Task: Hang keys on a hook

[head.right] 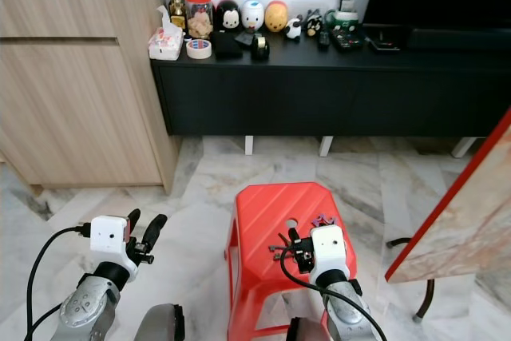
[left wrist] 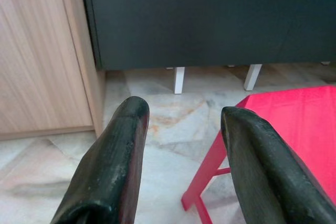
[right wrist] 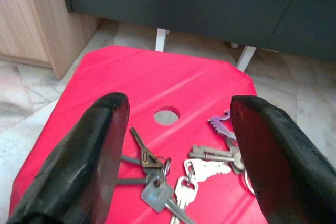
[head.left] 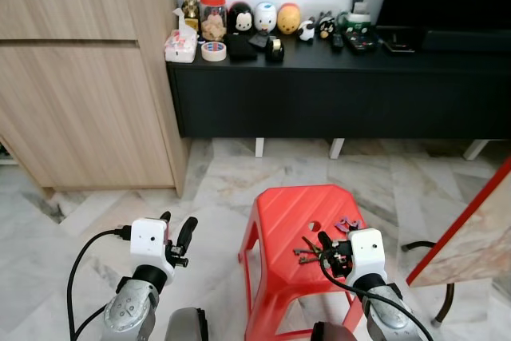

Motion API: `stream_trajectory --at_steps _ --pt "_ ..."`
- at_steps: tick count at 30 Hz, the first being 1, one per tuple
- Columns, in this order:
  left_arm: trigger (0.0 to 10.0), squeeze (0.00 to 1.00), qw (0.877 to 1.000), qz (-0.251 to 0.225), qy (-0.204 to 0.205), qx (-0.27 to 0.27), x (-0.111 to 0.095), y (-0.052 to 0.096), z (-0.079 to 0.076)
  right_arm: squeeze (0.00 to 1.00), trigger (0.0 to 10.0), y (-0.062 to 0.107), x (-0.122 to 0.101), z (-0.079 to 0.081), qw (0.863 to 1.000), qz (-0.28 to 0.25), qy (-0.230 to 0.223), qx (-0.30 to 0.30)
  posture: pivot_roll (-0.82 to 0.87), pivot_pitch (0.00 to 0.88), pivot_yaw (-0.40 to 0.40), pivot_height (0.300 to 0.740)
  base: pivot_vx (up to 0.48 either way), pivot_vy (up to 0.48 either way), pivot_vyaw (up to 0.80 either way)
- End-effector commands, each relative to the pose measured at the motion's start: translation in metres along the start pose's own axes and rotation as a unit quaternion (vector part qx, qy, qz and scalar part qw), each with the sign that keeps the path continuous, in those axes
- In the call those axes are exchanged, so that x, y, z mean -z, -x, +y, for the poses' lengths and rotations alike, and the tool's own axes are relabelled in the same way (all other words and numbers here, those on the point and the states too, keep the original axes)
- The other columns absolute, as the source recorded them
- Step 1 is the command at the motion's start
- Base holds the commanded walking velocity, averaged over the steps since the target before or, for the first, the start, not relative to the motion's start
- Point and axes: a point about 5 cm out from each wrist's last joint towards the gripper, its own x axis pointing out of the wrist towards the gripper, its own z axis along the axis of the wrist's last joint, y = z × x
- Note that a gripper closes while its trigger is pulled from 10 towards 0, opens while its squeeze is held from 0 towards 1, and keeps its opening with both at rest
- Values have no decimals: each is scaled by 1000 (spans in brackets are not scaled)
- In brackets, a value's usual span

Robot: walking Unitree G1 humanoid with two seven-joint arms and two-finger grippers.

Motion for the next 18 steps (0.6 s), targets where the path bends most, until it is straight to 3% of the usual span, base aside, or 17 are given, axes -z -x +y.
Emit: stream_trajectory --at_steps 1,7,12,18 --pt "10000 0 1000 -1 -3 3 0 0 -2 0 10000 0 4 -2 1000 13 1 2 73 0 -72 586 259 0 0" --pt "10000 0 1000 -2 -4 3 -1 0 -1 0 10000 1 5 -1 1000 16 4 -2 74 0 -71 586 304 0 0" --pt "10000 0 1000 -3 -4 4 -1 0 -1 0 10000 1 5 -1 1000 16 6 -5 75 0 -71 586 339 0 526" --pt "10000 0 1000 -4 -3 5 -2 0 -1 0 10000 1 5 0 1000 15 -3 -2 75 0 -70 586 341 0 0"
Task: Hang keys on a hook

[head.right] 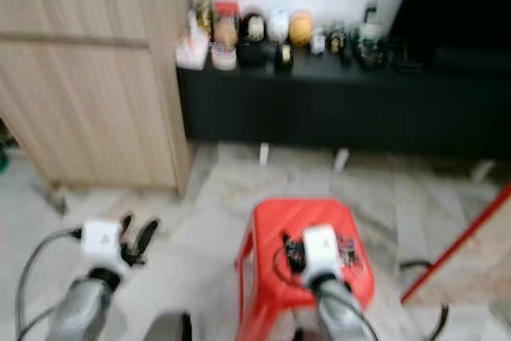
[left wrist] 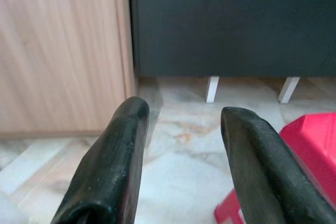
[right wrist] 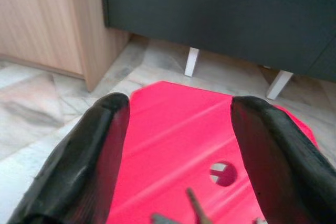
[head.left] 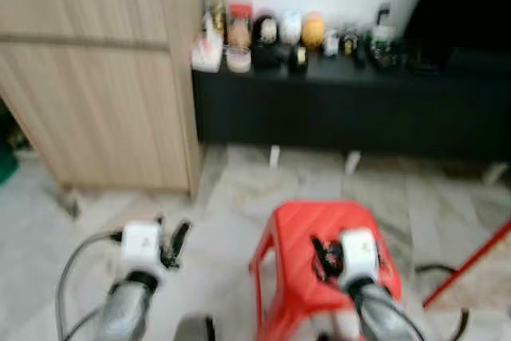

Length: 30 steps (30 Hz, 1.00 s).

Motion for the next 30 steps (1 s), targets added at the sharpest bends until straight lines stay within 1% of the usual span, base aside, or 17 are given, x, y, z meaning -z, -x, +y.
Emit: stream_trajectory --at_steps 1,4,10,15,20,22,23,26,28,30 --pt "10000 0 1000 -6 6 21 -2 -3 -13 0 10000 5 7 -13 1000 16 1 21 75 0 -70 586 345 0 0" --pt "10000 0 1000 -7 5 20 -2 -3 -13 0 10000 5 7 -14 1000 17 0 24 75 0 -70 586 318 0 0" --pt "10000 0 1000 -7 5 21 -2 -3 -12 0 10000 6 10 -18 999 24 -9 43 76 0 -69 586 0 0 0" --pt "10000 0 1000 -5 5 20 -2 -2 -12 0 10000 7 15 -21 996 41 -59 57 80 0 -70 586 0 0 0" --pt "10000 0 1000 -4 4 18 -1 -1 -11 0 10000 10 19 -24 993 54 -78 75 81 0 -70 586 0 0 0" --pt "10000 0 1000 -3 3 18 -1 -1 -10 0 10000 14 24 -26 986 60 -125 92 81 0 -70 586 0 0 0" --pt "10000 0 1000 -3 3 18 -1 -1 -10 0 10000 14 25 -27 985 61 -131 94 81 0 -70 586 0 0 0" --pt "10000 0 1000 -3 3 17 -1 -1 -10 0 10000 16 27 -25 979 64 -168 93 81 0 -68 586 0 0 0" --pt "10000 0 1000 -3 1 18 -1 -1 -10 0 10000 19 32 -23 968 75 -217 99 80 0 -67 586 0 0 0" --pt "10000 0 1000 -2 1 18 -1 -1 -10 0 10000 20 34 -24 963 76 -237 106 80 0 -67 586 0 0 0"
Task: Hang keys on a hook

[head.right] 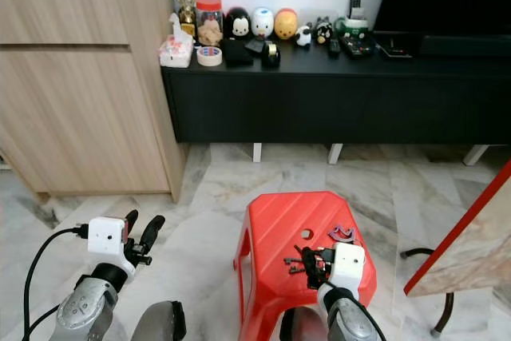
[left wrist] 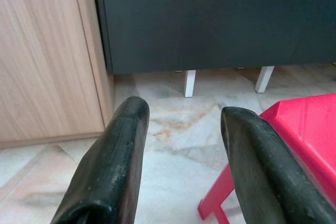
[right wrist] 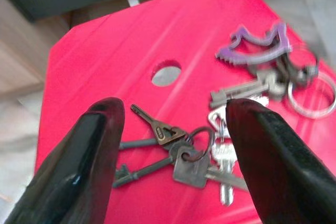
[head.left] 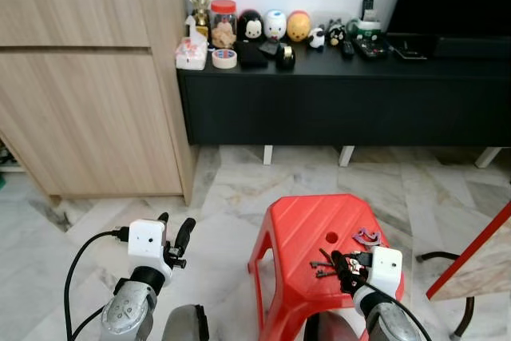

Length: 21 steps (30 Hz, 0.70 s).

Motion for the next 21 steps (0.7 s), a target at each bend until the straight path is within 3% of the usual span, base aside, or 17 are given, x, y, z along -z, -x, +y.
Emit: stream_trajectory --at_steps 1,2,3,8,9,21 --pt "10000 0 1000 -1 -5 2 -1 -1 1 0 10000 1 -2 -5 999 -3 -32 8 81 0 -65 586 0 0 0" --pt "10000 0 1000 -1 -5 2 -1 -1 1 0 10000 1 -2 -5 999 -3 -32 8 81 0 -65 586 0 0 0" --pt "10000 0 1000 -1 -5 2 -1 -1 1 1000 10000 0 -4 -5 999 -6 -42 9 84 0 -65 586 0 0 0" --pt "10000 0 1000 -1 -7 0 -1 -1 2 992 10000 -3 -7 -6 999 -4 -45 8 84 0 -66 586 0 0 0" --pt "10000 0 1000 -1 -7 0 -1 -1 2 0 10000 -3 -7 -6 999 -2 -49 7 86 0 -66 586 0 0 0" --pt "10000 0 1000 -1 -11 2 -2 -1 2 0 10000 -4 4 -10 994 24 -105 21 85 0 -66 586 0 0 0"
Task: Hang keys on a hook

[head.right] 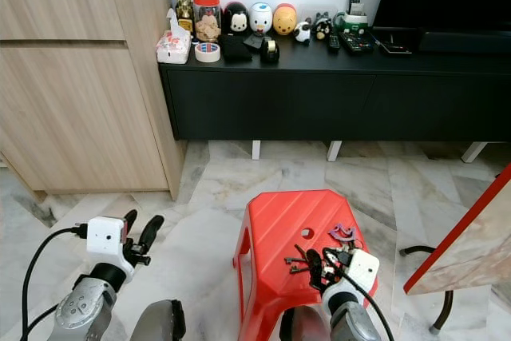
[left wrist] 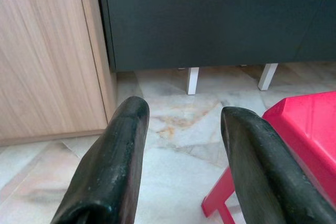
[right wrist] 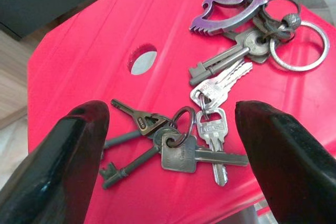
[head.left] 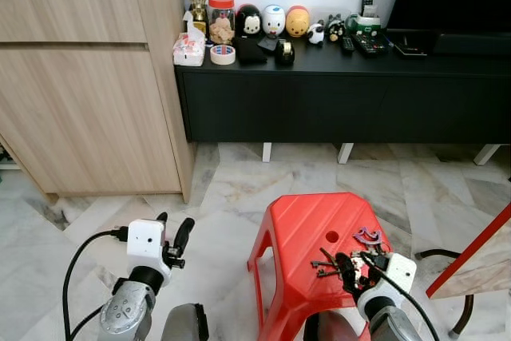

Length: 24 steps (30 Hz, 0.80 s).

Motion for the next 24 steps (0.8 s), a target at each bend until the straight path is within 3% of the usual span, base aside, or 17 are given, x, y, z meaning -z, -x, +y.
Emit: stream_trajectory --at_steps 1,16,17,18,20,21,23,24 --pt "10000 0 1000 -1 -7 3 -2 -1 0 0 10000 -2 0 0 1000 6 -18 2 85 0 -66 586 0 0 0" --pt "10000 0 1000 -1 -10 4 -2 -2 -1 0 10000 -13 5 12 995 39 -84 -26 86 0 -62 586 0 0 0" --pt "10000 0 1000 -1 -10 4 -2 -2 -1 0 4039 -13 4 13 995 38 -84 -28 90 0 -63 586 0 0 0" --pt "10000 0 1000 -1 -10 4 -2 -2 0 0 0 -13 4 13 995 37 -83 -29 91 0 -63 586 0 0 0" --pt "10000 0 1000 -1 -10 3 -3 -2 0 0 353 -14 4 12 995 35 -85 -28 90 0 -63 586 0 0 0" --pt "10000 0 1000 -1 -10 3 -3 -2 0 0 3373 -14 4 12 995 34 -86 -28 90 0 -63 586 0 0 0" --pt "10000 0 1000 -1 -10 3 -3 -2 0 0 3373 -14 4 12 995 34 -86 -28 90 0 -63 586 0 0 0" --pt "10000 0 1000 -2 -10 3 -3 -2 0 0 10000 -13 4 11 995 34 -86 -26 88 0 -62 586 0 0 0"
